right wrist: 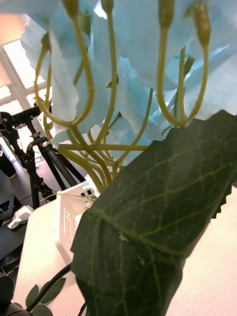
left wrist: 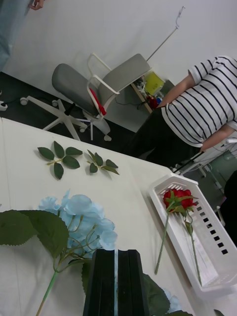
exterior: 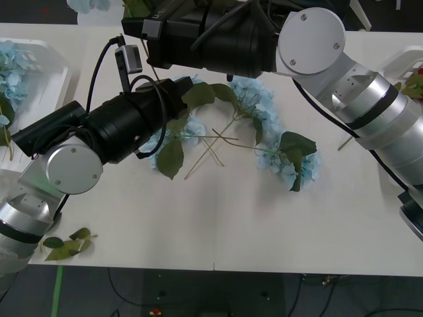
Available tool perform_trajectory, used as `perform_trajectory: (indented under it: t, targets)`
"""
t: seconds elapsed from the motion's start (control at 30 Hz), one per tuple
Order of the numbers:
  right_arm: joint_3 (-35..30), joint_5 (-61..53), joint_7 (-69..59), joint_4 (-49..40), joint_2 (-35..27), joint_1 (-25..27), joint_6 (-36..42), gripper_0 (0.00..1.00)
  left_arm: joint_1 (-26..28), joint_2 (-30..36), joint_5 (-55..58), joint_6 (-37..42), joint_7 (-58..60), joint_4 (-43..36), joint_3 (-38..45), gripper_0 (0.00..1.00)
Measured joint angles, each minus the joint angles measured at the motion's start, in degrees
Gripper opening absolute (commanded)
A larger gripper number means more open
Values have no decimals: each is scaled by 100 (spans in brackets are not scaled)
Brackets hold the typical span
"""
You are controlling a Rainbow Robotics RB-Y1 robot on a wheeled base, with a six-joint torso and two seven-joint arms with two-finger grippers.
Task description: Place the red flowers into the right box and the blue flowers into the left box. If a person shows an open palm, hand one flower to the person first, then continue sorting.
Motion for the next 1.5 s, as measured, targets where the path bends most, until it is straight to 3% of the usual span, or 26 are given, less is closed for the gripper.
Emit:
perform_trajectory:
  t: [0.27, 0.3, 0.37, 0.43, 0.5, 0.67, 0.73, 1.1, 1.33, 1.5]
  targets:
    - [0, 1, -123, 0, 0, -1, -4, 2, 0, 4, 0, -22, 0, 1, 0, 0]
    - [0, 1, -128, 0, 0, -2, -2, 10, 0, 10, 0, -22, 0, 2, 0, 0]
    - [0, 22, -155, 0, 0, -2, 2, 41, 0, 63, -1, -24, 0, 4, 0, 0]
    - [0, 144, -228, 0, 0, -2, 5, 57, 0, 207, -1, -38, 0, 12, 1, 0]
    - [0, 224, -314, 0, 0, -3, 5, 67, 0, 428, 54, -50, 0, 33, 10, 0]
    - [0, 242, -343, 0, 0, -7, 5, 78, 0, 1072, 632, -44, 0, 238, 178, 0]
    - [-1, 242, -345, 0, 0, -11, 6, 80, 0, 1288, 680, 152, 0, 392, 368, 0]
    - [-4, -313, -680, 1, -45, -66, 65, 81, 0, 2193, 511, 3217, 0, 1154, 2577, 0]
    - [-204, -615, -3560, -3, -621, -318, 1161, 81, 0, 2942, -192, 4228, -1, 1690, 2878, 0]
    - [-336, -627, -5207, -128, -1240, -369, 1522, 81, 0, 3318, -517, 4831, -2, 2078, 2878, 0]
